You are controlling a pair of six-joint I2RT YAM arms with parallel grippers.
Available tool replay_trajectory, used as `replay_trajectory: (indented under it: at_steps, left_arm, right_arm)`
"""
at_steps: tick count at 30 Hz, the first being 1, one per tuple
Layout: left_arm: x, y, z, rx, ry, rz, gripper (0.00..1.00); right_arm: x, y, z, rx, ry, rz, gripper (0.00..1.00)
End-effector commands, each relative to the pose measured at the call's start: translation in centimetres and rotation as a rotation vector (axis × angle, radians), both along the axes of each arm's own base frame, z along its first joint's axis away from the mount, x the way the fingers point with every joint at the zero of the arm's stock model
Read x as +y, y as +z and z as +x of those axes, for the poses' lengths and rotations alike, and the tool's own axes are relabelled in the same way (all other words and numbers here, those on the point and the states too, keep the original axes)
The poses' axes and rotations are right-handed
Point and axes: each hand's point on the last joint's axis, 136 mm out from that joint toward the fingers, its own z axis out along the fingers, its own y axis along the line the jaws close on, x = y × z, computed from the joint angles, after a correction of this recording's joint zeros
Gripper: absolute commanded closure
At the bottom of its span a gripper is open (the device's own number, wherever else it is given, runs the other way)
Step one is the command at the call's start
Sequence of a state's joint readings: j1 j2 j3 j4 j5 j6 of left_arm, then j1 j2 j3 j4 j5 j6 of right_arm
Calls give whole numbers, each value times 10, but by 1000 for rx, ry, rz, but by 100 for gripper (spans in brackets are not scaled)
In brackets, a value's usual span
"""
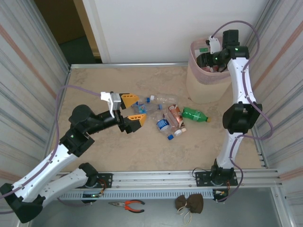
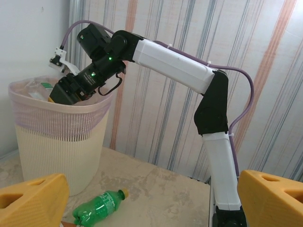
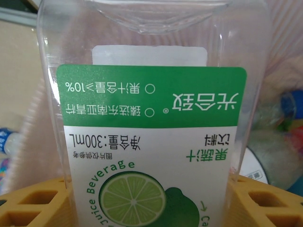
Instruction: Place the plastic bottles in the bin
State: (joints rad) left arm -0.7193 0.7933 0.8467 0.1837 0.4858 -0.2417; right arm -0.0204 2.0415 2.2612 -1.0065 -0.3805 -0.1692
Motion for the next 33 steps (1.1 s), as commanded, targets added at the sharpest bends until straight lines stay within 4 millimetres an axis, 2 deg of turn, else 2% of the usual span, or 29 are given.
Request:
replay_trajectory:
  at_steps: [1,7,13,17,21,23,29,33]
  left_arm:
    - [2,3,4,-2,18,-34,8]
    - [1,-3,7,33,17,-35,8]
    - [1,-12,9,65,28,-33,9]
    - [2,-14,10,72,39,-23,9]
    - [3,-12,11,72,48,-18,9]
    - [4,-12,12,70,53,-14,9]
    - [6,-13,15,74,75,15,9]
    - [7,-17,20,97,102,37,10]
  right_arm:
    - [3,-19,-9,94,27,21,48]
    - [0,-61,-14,219,36,-9,46]
    - [-5,-99,-17,323,42,-75,40]
    - [-6,-111,-18,359,44,-113,33]
    - [-2,-95,-16,324,39,-104,23]
    - [-2,-79,-15,282,27,-100,20]
    - [-6,-27,-18,154,-19,-84,16]
    - [-9,0,-24,91,-42,-87,16]
